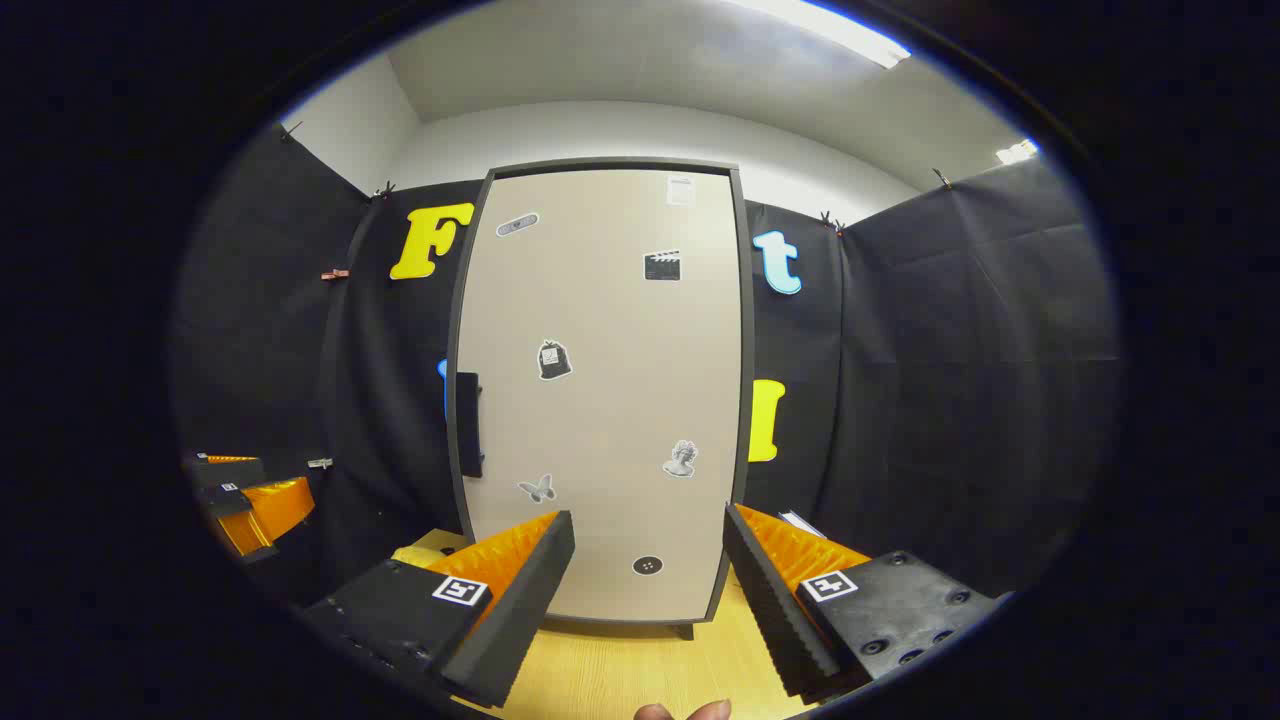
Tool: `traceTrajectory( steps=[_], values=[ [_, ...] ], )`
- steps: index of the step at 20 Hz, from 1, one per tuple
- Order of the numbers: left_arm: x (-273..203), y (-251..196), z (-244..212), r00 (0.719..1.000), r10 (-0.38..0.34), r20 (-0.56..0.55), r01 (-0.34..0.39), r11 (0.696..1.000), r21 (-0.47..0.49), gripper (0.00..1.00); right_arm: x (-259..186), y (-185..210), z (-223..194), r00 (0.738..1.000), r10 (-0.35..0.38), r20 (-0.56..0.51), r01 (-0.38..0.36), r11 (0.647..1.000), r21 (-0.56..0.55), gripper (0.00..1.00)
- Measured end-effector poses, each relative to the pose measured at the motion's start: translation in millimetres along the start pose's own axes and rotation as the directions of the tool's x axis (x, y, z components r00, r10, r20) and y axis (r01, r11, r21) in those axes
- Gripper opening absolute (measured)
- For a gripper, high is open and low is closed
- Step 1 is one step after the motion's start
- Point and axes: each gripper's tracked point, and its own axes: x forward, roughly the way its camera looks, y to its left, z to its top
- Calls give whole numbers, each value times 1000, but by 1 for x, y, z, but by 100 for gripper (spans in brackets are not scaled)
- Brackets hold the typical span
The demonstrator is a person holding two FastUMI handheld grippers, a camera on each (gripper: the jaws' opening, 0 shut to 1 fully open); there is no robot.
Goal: Open the cabinet door with the right hand, grasp the bottle in the cabinet with the left hand and place it on the coaster, then close the cabinet door with the right hand.
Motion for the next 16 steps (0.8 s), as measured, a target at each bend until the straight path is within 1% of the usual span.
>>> traceTrajectory(
  steps=[4,7,12,16],
  values=[
    [6,1,-1,1000,-6,-11,6,1000,-9,98,-1,5,1,1000,3,-3,-3,1000,-1,98],
    [8,-1,5,1000,-5,3,5,1000,-2,98,-1,-1,-1,1000,-19,-11,19,1000,-24,98],
    [9,-7,12,1000,-5,20,5,1000,18,98,0,3,0,1000,-1,-18,1,1000,-15,98],
    [10,-12,13,1000,-16,27,15,1000,24,98,-1,0,1,1000,-2,-14,2,1000,-15,98]
  ],
)
